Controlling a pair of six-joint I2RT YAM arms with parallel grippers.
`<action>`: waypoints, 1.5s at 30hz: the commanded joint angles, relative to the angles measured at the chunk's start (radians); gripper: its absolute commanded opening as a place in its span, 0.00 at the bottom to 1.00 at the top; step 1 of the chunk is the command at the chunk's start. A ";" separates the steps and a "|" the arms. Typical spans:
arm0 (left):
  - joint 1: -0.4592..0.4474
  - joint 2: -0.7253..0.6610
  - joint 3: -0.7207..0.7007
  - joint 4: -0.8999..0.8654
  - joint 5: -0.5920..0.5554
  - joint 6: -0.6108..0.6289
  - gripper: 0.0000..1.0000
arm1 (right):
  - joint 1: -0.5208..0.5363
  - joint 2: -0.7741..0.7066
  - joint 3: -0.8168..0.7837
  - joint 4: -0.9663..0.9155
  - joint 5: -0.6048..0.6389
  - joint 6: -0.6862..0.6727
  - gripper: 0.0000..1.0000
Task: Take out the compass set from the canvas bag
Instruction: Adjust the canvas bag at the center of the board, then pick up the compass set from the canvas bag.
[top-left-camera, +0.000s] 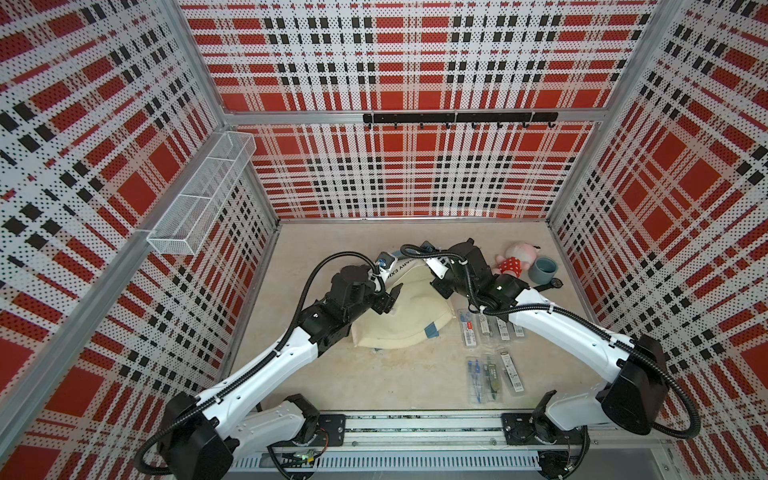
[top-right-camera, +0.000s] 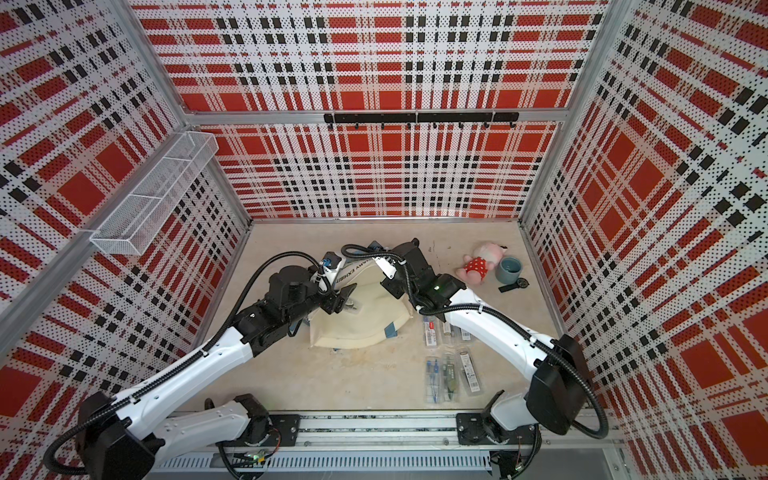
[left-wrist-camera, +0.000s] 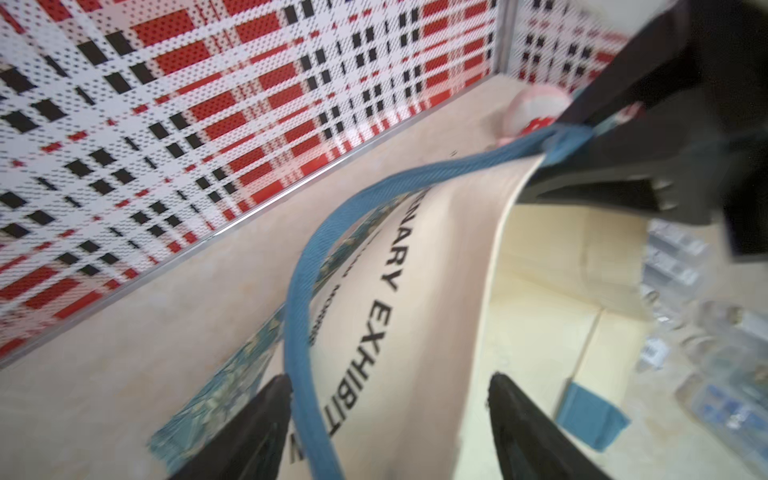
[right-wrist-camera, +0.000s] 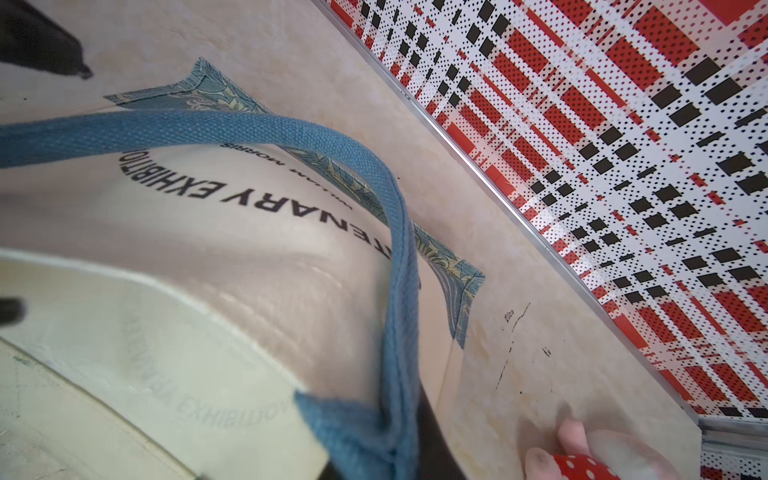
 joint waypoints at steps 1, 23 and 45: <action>0.000 0.021 -0.014 0.029 -0.063 0.034 0.59 | -0.009 -0.015 0.006 0.029 -0.045 0.000 0.13; -0.009 0.025 0.039 0.143 0.058 -0.038 0.00 | 0.242 -0.258 -0.442 0.556 -0.235 -0.086 0.52; -0.022 -0.017 0.005 0.213 0.247 -0.085 0.00 | 0.121 0.361 -0.449 0.975 -0.189 0.303 0.67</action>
